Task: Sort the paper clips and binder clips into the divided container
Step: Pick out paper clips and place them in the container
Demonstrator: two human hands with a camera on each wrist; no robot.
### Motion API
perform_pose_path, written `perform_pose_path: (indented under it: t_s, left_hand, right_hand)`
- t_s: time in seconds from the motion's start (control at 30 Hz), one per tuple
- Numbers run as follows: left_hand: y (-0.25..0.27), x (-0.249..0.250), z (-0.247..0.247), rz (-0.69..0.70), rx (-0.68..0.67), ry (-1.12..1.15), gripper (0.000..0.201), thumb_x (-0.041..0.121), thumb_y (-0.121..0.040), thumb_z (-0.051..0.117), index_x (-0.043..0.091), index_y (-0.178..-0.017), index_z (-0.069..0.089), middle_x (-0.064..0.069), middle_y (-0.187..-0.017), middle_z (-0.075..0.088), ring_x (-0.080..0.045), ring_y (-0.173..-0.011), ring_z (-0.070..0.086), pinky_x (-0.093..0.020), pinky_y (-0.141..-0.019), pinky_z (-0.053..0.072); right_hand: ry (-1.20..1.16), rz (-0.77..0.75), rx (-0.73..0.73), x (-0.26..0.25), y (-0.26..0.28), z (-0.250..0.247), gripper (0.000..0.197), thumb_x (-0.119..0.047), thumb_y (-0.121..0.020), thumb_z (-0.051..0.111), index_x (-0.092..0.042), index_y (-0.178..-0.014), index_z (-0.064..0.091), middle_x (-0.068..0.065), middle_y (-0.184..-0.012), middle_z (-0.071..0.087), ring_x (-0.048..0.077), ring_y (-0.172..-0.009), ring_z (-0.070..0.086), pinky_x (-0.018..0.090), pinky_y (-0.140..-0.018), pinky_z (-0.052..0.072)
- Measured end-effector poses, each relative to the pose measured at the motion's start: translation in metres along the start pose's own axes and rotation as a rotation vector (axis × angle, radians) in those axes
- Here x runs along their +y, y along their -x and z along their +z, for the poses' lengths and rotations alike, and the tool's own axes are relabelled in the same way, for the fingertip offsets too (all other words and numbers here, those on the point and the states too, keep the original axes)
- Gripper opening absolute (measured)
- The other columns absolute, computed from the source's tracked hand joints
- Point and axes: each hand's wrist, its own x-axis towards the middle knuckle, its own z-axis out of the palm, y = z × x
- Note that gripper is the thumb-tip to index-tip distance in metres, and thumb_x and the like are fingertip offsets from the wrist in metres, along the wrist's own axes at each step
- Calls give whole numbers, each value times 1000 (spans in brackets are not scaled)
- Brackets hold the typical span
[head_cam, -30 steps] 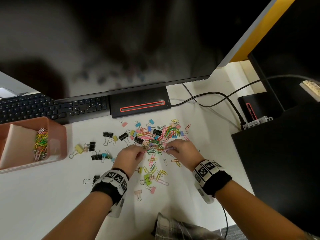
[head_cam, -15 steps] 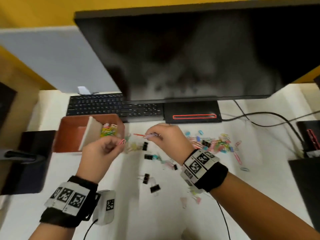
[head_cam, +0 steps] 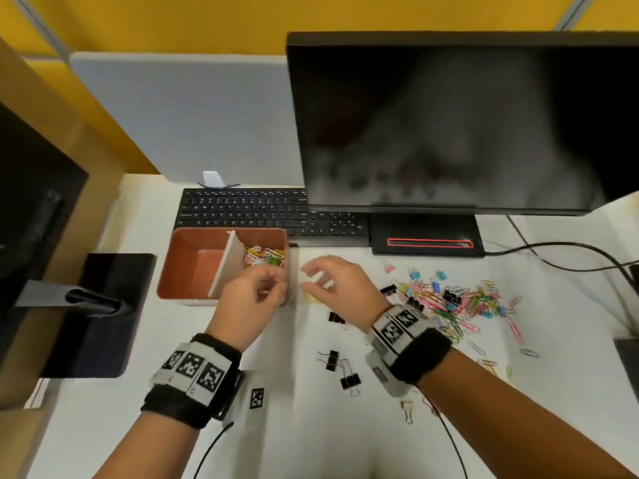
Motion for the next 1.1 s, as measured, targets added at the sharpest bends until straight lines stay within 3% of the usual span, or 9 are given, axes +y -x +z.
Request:
perform_pose_path:
  t_s: [0.13,0.23,0.37,0.5,0.63,0.87,0.97,1.1]
  left_hand:
    - [10,22,61,75,-190,31,15,16,-86,60,21,-99,65,10,-97,66,-3,-85,62,-21,-76,53]
    - [16,40,112,103,-333,32,18,16,-85,61,22,-102,62,8,-96,63,-5,-82,62,-19,-74,51]
    - [16,55,176,111,-472,-55,31,18,-84,63,17,-114,59,-2,-110,57,-10,-88,60,-23,-81,51]
    - [10,59,222,64,-563,-254,49,27,-85,60,14,-131,47,-6,-130,47,-18,-112,53,-29,-98,42]
    - [8,63,250,52,-504,-358,59,31,-81,66,14,-133,43,-5,-132,40,-20,-121,44,-26,-105,33]
    - [1,64,271,81,-417,-391,69,28,-79,70,21,-138,35,-2,-123,39,-18,-116,40,-27,-103,34]
    - [-3,61,272,123,-392,-437,60,21,-81,67,19,-135,41,-4,-122,51,-20,-115,46,-28,-100,37]
    - [-3,58,268,140,-319,-378,26,8,-82,61,17,-107,59,-2,-103,62,-19,-98,56,-26,-84,45]
  right_hand:
    - [178,160,22,67,75,-37,24,-33,-84,64,-27,-107,62,-11,-94,54,1,-74,51,13,-68,40]
    - [228,322,121,117,129,-63,30,-29,-81,69,-28,-110,60,-15,-98,48,-2,-78,46,16,-76,37]
    - [237,447,184,156,166,-88,50,-30,-74,75,-30,-119,54,-10,-109,51,11,-101,51,27,-89,46]
    - [291,462,109,178,163,-97,63,-33,-71,77,-26,-127,49,3,-130,46,23,-120,46,38,-102,41]
    - [345,396,64,189,148,-98,71,-40,-67,76,-24,-130,47,6,-131,43,24,-117,45,40,-97,44]
    - [176,302,69,197,132,-100,29,-15,-80,68,-14,-108,64,4,-108,61,19,-105,52,26,-87,41]
    - [167,281,65,202,134,-100,24,-15,-82,67,-13,-106,67,4,-105,63,19,-102,54,27,-87,44]
    - [183,268,108,207,142,-101,19,-18,-81,67,-17,-100,71,3,-97,65,19,-96,55,30,-84,47]
